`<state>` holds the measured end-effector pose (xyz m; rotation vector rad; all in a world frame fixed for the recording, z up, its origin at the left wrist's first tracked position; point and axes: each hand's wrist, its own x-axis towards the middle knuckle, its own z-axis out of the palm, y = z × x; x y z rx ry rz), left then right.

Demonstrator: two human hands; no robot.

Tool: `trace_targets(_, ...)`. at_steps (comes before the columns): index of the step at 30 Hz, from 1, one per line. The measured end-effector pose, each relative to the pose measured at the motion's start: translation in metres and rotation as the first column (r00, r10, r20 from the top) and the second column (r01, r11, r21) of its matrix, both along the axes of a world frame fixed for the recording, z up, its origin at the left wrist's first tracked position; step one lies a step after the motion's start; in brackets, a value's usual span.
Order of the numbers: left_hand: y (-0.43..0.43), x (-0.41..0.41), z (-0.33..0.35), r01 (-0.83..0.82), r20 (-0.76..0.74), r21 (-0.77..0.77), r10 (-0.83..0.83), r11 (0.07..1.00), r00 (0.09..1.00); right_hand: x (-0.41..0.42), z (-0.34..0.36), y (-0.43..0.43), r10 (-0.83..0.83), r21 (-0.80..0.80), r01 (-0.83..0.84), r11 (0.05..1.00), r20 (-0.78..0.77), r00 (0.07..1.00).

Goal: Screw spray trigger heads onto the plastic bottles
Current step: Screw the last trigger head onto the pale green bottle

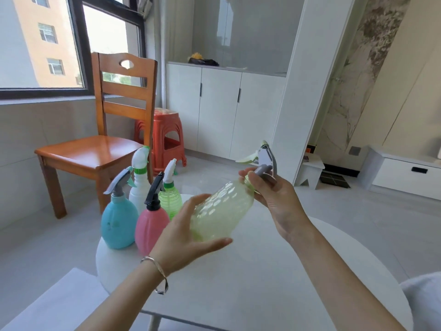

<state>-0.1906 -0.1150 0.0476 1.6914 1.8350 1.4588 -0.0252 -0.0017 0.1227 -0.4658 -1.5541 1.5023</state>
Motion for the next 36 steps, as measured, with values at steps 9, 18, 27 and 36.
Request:
trace_targets(9,-0.065,-0.044,0.011,0.13,0.285,0.018,-0.13,0.991,0.95,-0.064,0.03,-0.048,0.245,0.134,-0.263,0.955,0.141,0.959)
trace_targets(18,-0.112,-0.083,0.002,0.245,0.47,-0.046,-0.196,0.968,0.861,-0.114,0.029,-0.09,0.34,0.105,-0.366,0.925,0.204,0.918)
trace_targets(27,-0.123,-0.117,-0.022,0.063,0.452,-0.045,-0.036,0.997,0.891,-0.159,0.011,-0.104,0.292,0.193,-0.354,0.915,0.287,0.912)
trace_targets(36,-0.105,-0.133,-0.068,-0.284,0.225,-0.106,0.301,0.953,0.927,-0.189,-0.043,-0.103,0.159,0.283,-0.26,0.923,0.336,0.928)
